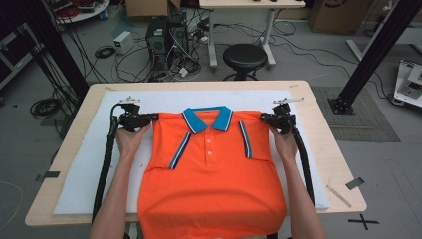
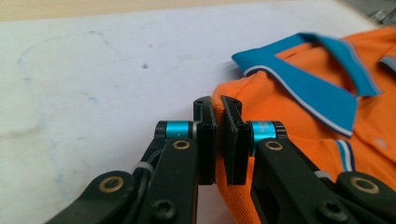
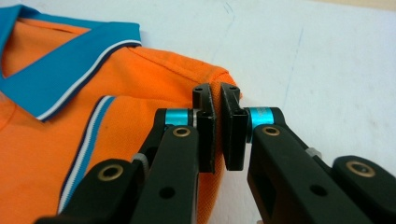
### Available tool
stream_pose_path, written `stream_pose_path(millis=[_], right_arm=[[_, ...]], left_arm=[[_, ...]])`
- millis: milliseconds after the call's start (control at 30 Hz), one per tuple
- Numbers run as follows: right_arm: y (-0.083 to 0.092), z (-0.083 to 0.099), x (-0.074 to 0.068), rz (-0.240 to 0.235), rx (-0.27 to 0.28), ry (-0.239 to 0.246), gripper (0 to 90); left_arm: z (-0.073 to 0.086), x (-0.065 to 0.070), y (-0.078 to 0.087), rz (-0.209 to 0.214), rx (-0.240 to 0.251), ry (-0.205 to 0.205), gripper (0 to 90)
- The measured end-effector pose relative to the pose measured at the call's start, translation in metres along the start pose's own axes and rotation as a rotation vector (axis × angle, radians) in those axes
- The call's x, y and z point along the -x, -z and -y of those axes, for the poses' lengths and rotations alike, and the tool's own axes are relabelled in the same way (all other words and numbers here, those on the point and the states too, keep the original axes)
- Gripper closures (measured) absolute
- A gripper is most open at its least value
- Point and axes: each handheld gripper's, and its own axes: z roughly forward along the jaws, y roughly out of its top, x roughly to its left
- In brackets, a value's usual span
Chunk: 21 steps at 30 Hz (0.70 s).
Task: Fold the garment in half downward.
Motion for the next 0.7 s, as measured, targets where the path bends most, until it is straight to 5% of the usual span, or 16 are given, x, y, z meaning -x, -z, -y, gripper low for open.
stream_pose_path(millis=[167,333,567,700], right_arm=[[-0.006,-0.021,-0.005,0.026,-0.020,0.040,87.0],[-0.009,-0.033,-0.003,0.030,-0.022,0.030,87.0],[-0.001,-0.060,0.000,0.023,0.023,0.010,87.0],[0.002,-0.067,0.002,0.011,0.046,-0.009,86.9]], left_arm=[[-0.017,-0.001,-0.004,-0.020,-0.011,-0.018,84.9],[-0.030,-0.010,-0.005,-0.009,-0.016,0.013,84.9],[-0.060,-0.022,0.004,0.034,0.037,0.057,84.9],[-0.064,-0.023,0.011,0.041,0.078,0.059,84.9]])
